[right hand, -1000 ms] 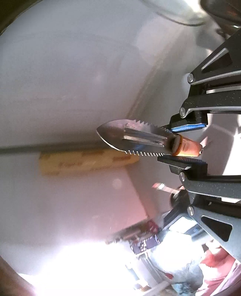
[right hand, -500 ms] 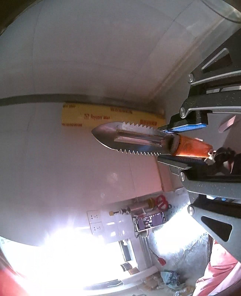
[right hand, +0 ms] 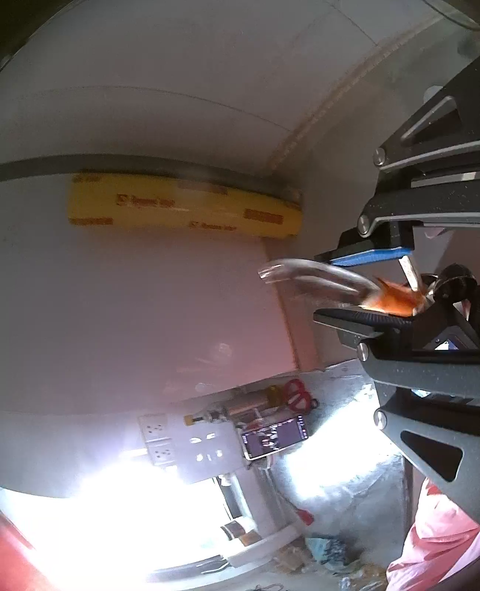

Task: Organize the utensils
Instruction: 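Lower the serrated tool handle-first into the holder and open the right gripper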

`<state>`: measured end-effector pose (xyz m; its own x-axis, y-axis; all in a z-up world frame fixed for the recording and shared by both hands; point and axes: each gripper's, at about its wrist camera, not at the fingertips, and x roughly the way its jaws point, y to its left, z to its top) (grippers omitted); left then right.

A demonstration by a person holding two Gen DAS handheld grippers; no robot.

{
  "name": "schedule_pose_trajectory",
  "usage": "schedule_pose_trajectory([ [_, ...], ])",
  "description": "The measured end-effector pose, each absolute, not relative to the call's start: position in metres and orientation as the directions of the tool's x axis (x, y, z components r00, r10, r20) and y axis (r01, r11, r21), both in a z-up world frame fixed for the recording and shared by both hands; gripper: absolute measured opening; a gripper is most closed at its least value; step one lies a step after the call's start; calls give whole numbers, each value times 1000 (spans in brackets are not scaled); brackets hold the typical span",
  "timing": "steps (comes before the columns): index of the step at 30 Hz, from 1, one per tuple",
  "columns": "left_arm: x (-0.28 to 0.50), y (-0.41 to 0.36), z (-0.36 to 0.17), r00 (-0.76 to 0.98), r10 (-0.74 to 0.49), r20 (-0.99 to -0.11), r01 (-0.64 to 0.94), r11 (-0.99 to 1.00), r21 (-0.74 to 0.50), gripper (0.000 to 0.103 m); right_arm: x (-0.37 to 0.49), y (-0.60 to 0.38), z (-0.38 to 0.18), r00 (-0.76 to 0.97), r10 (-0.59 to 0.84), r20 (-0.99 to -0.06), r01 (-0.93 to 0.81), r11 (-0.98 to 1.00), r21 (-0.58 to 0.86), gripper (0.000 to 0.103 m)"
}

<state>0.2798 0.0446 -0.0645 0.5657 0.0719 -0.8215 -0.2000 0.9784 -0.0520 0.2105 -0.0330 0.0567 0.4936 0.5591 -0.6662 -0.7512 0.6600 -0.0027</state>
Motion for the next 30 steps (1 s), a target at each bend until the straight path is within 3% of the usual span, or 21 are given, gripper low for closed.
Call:
schedule_pose_trajectory([
  [13, 290, 46, -65, 567, 68, -821, -195, 979, -53, 90, 222, -39, 23, 432, 523, -735, -731, 680, 54, 22],
  [26, 287, 46, -66, 568, 68, -820, -195, 979, -54, 90, 224, -99, 45, 561, 494, -664, -603, 793, 81, 23],
  [29, 289, 46, -66, 568, 69, -820, -195, 979, -54, 90, 230, -118, 39, 577, 456, -678, -551, 830, 90, 40],
  [30, 287, 46, -66, 568, 68, -820, -195, 979, -54, 90, 232, -122, 36, 580, 446, -682, -536, 839, 93, 52],
])
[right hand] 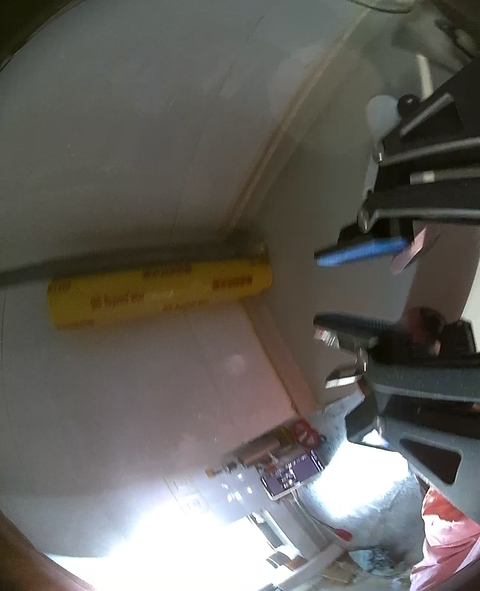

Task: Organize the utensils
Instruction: 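Move the right gripper back over the counter toward the black spoon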

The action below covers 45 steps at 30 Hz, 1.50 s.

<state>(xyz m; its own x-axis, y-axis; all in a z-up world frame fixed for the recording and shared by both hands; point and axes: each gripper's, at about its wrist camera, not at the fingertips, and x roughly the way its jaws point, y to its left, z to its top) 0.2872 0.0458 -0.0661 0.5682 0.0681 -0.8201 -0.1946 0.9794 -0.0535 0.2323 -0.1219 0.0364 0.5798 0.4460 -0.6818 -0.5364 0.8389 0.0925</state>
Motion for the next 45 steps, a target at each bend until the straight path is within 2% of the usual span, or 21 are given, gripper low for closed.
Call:
schedule_pose_trajectory([
  [1, 289, 46, -66, 567, 70, -821, -195, 979, -52, 90, 234, -129, 32, 582, 431, -689, -515, 852, 98, 58],
  [3, 288, 46, -69, 561, 72, -825, -196, 979, -48, 90, 235, -138, 24, 575, 419, -703, -496, 862, 109, 60],
  [6, 291, 46, -73, 554, 74, -830, -199, 979, -46, 90, 236, -150, 9, 558, 393, -731, -463, 878, 118, 71],
  [11, 296, 48, -75, 555, 75, -829, -203, 978, -48, 90, 235, -172, -15, 530, 352, -771, -404, 905, 135, 79],
  [14, 299, 49, -76, 554, 78, -829, -206, 977, -46, 90, 234, -186, -30, 511, 326, -795, -365, 920, 143, 88],
  [18, 288, 40, -77, 553, 84, -829, -208, 977, -40, 90, 234, -204, -44, 504, 305, -808, -311, 937, 160, 103],
  [29, 283, 32, -73, 547, 98, -831, -215, 976, -27, 90, 231, -249, -54, 528, 257, -810, -187, 965, 184, 103],
  [35, 286, 28, -74, 543, 106, -833, -220, 975, -19, 90, 230, -254, -46, 591, 112, -799, -140, 989, 35, 103],
  [41, 287, 24, -75, 538, 110, -835, -213, 977, -9, 90, 230, -258, -35, 640, 126, -758, -163, 986, 26, 103],
  [45, 287, 21, -75, 536, 110, -837, -207, 978, -4, 90, 239, -266, -24, 652, 182, -736, -183, 980, 79, 103],
])
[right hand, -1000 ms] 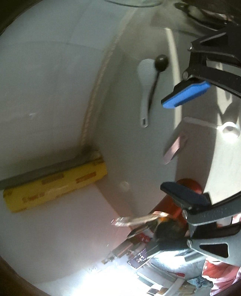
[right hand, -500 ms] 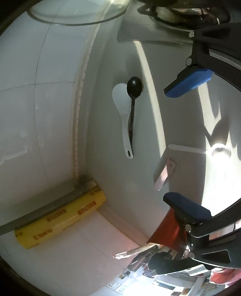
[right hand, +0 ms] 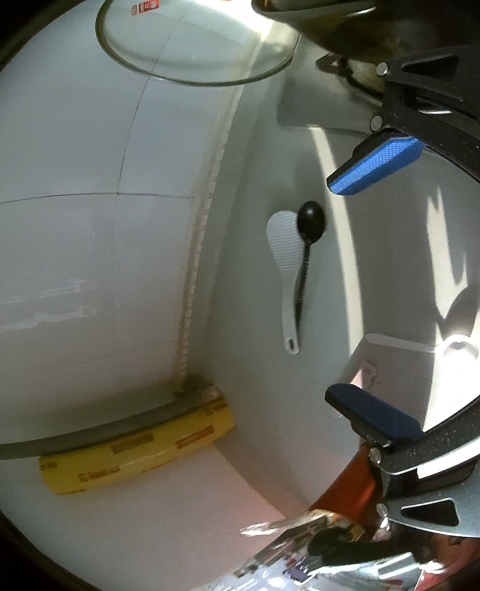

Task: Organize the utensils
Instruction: 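Move the right gripper back over the counter toward the black spoon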

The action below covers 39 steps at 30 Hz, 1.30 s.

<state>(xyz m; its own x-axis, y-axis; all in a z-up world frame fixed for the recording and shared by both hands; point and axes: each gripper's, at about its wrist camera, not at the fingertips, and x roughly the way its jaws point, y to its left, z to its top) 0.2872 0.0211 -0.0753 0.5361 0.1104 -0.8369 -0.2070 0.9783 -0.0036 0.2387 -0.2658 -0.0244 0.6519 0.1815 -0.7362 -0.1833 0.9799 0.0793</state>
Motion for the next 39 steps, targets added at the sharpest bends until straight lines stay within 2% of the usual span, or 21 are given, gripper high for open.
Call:
schedule_pose_trajectory([
  [3, 288, 17, -75, 536, 110, -837, -206, 978, -4, 90, 246, -273, -16, 660, 196, -725, -165, 980, 115, 103],
  [10, 287, 18, -75, 536, 110, -837, -207, 978, -4, 90, 254, -268, -4, 719, 78, -690, -120, 993, -12, 103],
  [16, 287, 14, -75, 537, 107, -837, -207, 978, -8, 90, 267, -277, -14, 674, 194, -712, -141, 981, 134, 103],
  [21, 287, 15, -75, 537, 107, -837, -208, 978, -8, 90, 277, -269, -26, 662, 106, -742, -134, 991, 22, 103],
  [28, 286, 21, -73, 536, 103, -838, -207, 978, -11, 90, 292, -287, -42, 634, 53, -771, -58, 998, 22, 103],
  [36, 290, 25, -76, 535, 98, -839, -202, 979, -14, 90, 322, -332, -74, 532, 100, -841, 98, 979, 178, 103],
  [39, 290, 26, -76, 536, 97, -839, -202, 979, -16, 90, 330, -341, -91, 485, 96, -869, 162, 967, 197, 98],
])
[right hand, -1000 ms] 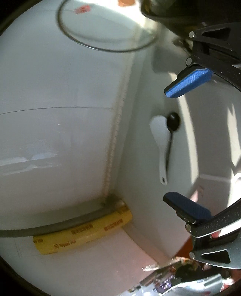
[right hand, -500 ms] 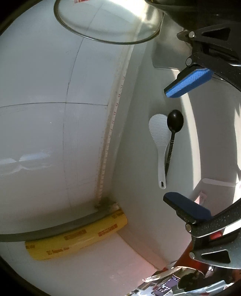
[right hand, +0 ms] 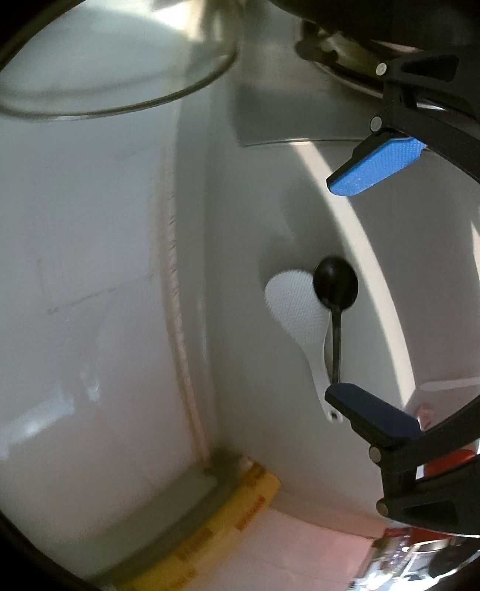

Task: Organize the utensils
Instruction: 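Move the right gripper back over the counter toward the black spoon, then grasp the black spoon at its bowl with the right gripper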

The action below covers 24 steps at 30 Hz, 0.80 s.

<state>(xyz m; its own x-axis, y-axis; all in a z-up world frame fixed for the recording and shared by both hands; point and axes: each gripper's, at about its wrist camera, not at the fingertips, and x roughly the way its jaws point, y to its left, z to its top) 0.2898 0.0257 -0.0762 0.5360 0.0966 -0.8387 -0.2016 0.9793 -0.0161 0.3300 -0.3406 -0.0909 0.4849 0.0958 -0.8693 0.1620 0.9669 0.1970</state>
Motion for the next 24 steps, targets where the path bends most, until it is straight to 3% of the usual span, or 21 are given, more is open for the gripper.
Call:
schedule_pose_trajectory([
  [8, 290, 27, -77, 537, 94, -838, -201, 979, -19, 90, 336, -362, -125, 418, 169, -893, 267, 916, 299, 81],
  [19, 289, 27, -77, 537, 95, -838, -203, 979, -19, 90, 341, -370, -145, 397, 198, -896, 314, 888, 335, 37],
  [24, 289, 27, -77, 537, 95, -838, -203, 979, -19, 90, 340, -372, -148, 406, 191, -894, 336, 878, 340, 25],
])
